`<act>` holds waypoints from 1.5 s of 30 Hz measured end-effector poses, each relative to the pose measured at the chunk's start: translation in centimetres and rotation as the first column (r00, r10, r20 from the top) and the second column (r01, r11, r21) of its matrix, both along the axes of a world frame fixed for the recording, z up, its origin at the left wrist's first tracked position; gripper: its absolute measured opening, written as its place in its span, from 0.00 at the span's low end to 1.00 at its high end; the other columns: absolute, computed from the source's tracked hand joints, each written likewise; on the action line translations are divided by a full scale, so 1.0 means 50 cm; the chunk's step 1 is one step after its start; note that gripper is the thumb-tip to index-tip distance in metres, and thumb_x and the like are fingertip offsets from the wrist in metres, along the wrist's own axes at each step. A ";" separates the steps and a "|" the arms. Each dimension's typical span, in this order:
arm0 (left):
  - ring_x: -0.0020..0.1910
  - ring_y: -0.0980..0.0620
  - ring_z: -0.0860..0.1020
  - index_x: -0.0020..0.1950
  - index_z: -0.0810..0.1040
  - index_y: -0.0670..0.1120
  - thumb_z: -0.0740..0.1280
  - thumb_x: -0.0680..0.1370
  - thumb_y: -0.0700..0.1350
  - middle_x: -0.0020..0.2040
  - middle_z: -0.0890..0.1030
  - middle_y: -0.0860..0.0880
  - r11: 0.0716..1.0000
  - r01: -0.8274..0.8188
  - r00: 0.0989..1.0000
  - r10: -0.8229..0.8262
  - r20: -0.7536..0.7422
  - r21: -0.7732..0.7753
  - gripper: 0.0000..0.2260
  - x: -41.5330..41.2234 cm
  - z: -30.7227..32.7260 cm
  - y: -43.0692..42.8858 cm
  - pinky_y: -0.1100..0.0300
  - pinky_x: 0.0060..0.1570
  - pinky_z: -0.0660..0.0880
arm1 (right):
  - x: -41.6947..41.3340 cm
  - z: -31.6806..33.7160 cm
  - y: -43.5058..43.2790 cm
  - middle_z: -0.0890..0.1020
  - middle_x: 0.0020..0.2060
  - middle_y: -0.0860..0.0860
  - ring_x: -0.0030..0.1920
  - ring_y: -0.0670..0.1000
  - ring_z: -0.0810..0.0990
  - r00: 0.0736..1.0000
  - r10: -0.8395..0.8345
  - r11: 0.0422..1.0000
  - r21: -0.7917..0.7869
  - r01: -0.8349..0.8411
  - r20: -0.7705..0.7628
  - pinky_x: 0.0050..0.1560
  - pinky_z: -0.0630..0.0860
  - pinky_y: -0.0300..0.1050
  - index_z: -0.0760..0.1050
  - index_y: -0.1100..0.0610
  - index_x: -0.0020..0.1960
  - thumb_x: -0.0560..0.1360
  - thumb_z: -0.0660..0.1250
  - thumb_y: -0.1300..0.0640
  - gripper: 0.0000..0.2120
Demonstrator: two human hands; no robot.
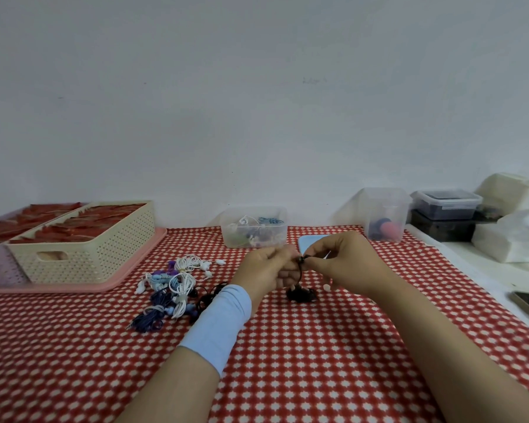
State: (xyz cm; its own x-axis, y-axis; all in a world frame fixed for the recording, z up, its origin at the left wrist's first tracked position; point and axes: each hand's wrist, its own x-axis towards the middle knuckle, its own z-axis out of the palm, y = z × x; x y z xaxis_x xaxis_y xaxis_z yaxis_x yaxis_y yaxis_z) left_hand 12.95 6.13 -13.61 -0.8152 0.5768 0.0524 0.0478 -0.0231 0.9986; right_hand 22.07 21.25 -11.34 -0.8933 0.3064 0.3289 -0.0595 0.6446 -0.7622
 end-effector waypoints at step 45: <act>0.39 0.56 0.80 0.50 0.84 0.44 0.67 0.79 0.42 0.39 0.84 0.50 0.988 0.108 0.991 -0.098 -0.092 0.112 0.06 0.000 -0.006 -0.011 0.62 0.44 0.77 | 0.005 0.008 -0.001 0.85 0.43 0.57 0.30 0.48 0.77 0.959 0.272 0.738 -0.657 -0.157 0.076 0.27 0.75 0.40 0.87 0.59 0.47 0.68 0.74 0.56 0.10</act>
